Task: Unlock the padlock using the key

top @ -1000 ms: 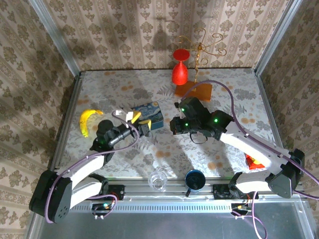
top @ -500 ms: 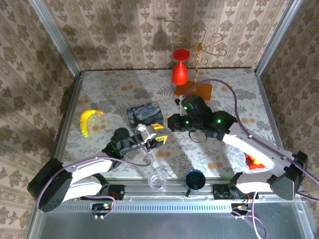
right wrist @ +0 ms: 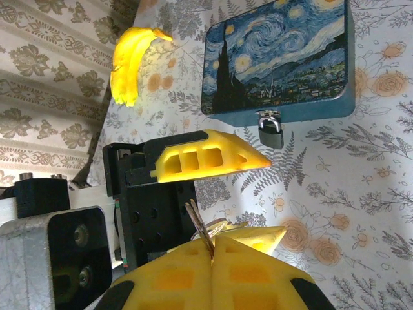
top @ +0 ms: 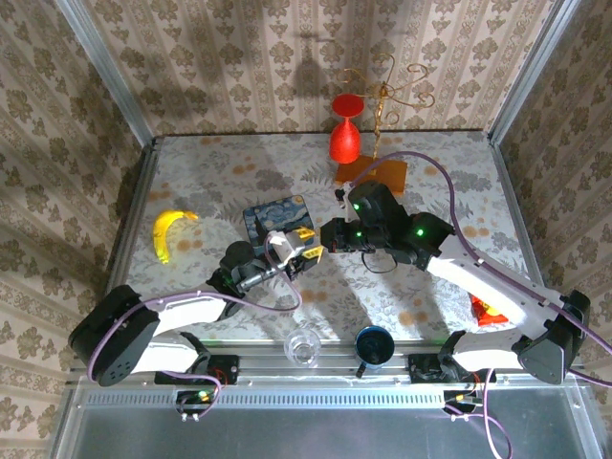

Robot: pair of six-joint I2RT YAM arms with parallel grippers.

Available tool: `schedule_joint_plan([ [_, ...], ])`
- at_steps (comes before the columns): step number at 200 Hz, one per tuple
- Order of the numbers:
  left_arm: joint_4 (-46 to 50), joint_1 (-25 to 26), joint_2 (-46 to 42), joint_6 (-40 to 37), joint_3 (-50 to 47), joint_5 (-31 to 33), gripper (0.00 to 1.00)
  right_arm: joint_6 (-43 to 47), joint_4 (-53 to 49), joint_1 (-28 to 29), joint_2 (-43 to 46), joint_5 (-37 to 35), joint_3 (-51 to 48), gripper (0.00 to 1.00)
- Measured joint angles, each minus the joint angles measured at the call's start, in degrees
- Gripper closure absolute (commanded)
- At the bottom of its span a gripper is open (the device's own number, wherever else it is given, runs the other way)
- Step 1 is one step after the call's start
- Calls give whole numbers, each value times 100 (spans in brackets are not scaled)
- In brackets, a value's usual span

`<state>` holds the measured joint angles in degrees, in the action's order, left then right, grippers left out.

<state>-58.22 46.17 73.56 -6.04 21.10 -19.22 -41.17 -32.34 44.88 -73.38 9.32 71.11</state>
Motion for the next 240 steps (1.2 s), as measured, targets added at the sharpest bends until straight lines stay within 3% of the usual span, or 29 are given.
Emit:
schedule_joint_plan([
  [30,-114,0,0,0,83,0,60,-2,4,0,-11,20,-2,100],
  [51,-146,4,0,7,136,4,69,-24,9,0,-11,20,-7,100],
  [103,-94,4,0,26,170,52,72,-85,50,0,-17,22,-24,100],
  [136,57,4,-20,0,170,129,82,-87,50,0,-22,22,-24,100],
  [172,306,4,-166,-87,170,201,100,-87,63,-4,-37,37,-24,100],
  [202,629,24,-369,-129,170,240,100,-83,105,-28,-76,66,-24,100],
  [240,1790,24,-1069,-376,264,173,100,223,83,-101,-79,125,-24,81],
])
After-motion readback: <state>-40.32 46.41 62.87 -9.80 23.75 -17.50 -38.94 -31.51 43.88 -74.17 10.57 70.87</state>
